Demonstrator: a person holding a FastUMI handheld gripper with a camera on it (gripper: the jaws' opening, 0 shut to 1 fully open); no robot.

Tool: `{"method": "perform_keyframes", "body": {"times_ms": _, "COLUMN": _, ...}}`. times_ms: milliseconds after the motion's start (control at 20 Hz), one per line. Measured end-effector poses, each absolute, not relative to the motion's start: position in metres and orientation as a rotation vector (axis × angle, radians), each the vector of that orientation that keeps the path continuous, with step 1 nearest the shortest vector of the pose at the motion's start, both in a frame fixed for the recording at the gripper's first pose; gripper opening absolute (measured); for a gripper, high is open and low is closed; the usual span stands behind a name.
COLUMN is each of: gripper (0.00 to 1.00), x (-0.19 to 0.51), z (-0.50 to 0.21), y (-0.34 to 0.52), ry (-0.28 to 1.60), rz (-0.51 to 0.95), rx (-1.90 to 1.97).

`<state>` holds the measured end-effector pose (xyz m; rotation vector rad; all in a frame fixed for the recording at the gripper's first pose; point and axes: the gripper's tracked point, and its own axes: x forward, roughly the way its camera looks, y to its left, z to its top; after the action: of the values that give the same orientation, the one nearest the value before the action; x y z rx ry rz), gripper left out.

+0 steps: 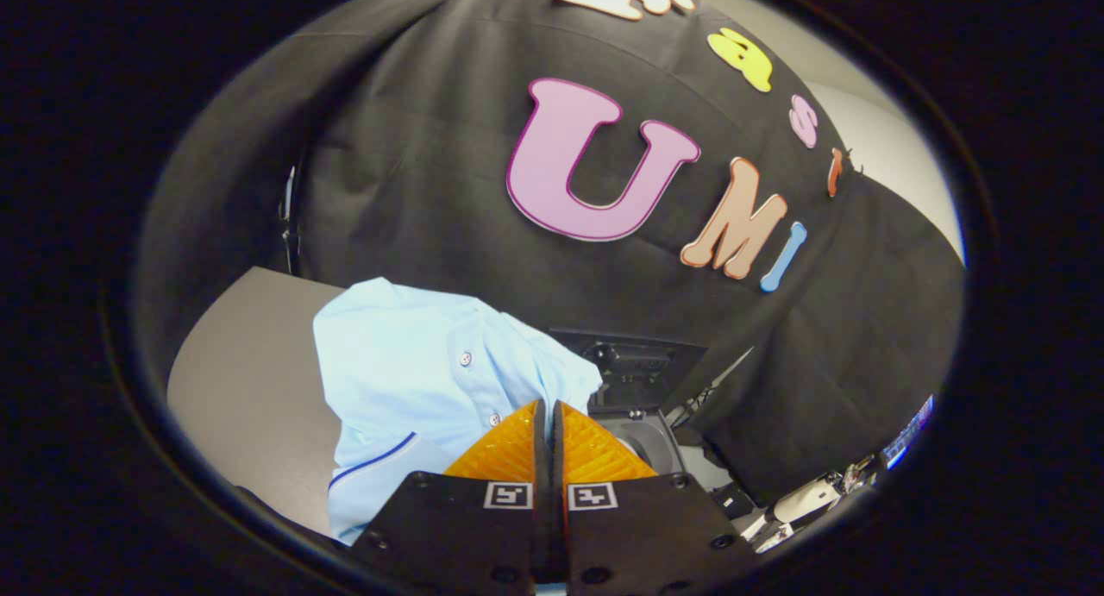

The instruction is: Put the clothes into the washing machine and then close the washing machine lid.

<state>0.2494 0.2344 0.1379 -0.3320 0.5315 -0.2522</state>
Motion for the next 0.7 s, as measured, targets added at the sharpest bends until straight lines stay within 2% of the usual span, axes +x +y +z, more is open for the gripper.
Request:
{"method": "perform_keyframes", "body": {"times_ms": 350, "gripper": 0.01, "x": 0.257, "z": 0.153, "y": 0.21, "ry": 0.381, "rz": -0.167, "rx": -0.238}}
{"method": "perform_keyframes", "body": {"times_ms": 700, "gripper": 0.01, "x": 0.259, "z": 0.197, "y": 0.143, "ry": 0.212, "rz": -0.241, "rx": -0.196}}
